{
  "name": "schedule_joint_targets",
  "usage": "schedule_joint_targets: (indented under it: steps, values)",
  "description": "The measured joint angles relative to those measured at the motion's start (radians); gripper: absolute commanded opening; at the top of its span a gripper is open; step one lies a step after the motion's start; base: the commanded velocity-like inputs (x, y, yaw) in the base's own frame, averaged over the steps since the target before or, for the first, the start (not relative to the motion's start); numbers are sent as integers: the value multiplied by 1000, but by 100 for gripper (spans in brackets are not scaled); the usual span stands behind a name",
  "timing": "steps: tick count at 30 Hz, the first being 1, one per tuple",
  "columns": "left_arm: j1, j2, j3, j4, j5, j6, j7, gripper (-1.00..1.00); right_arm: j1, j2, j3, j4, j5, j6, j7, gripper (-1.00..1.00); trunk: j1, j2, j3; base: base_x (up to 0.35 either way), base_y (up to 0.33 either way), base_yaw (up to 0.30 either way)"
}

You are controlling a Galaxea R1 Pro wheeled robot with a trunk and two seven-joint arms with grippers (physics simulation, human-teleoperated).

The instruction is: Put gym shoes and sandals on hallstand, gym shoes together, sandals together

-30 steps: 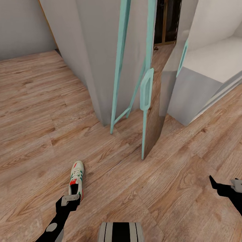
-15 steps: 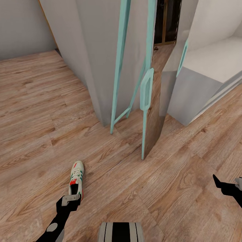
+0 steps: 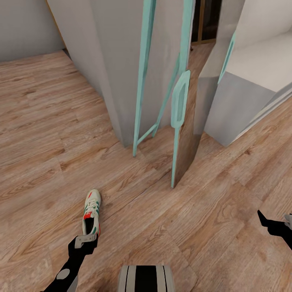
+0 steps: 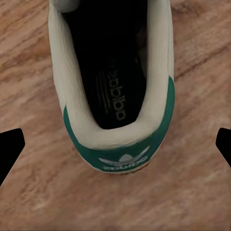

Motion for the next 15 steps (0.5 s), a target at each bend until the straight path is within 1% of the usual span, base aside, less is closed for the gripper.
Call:
schedule_joint_targets:
  steps: [7, 12, 15]
  values:
    - [0, 0, 0, 0, 0, 0, 0, 100, 0, 0, -47, 0, -1, 0, 1, 100, 0, 0, -8, 0, 0, 0]
    - [0, -1, 0, 0, 0, 0, 0, 100, 0, 0, -61, 0, -1, -1, 1, 100, 0, 0, -9, 0, 0, 0]
    - [0, -2, -1, 0, 0, 0, 0, 100, 0, 0, -62, 0, -1, -1, 1, 100, 1, -1, -21, 0, 0, 0]
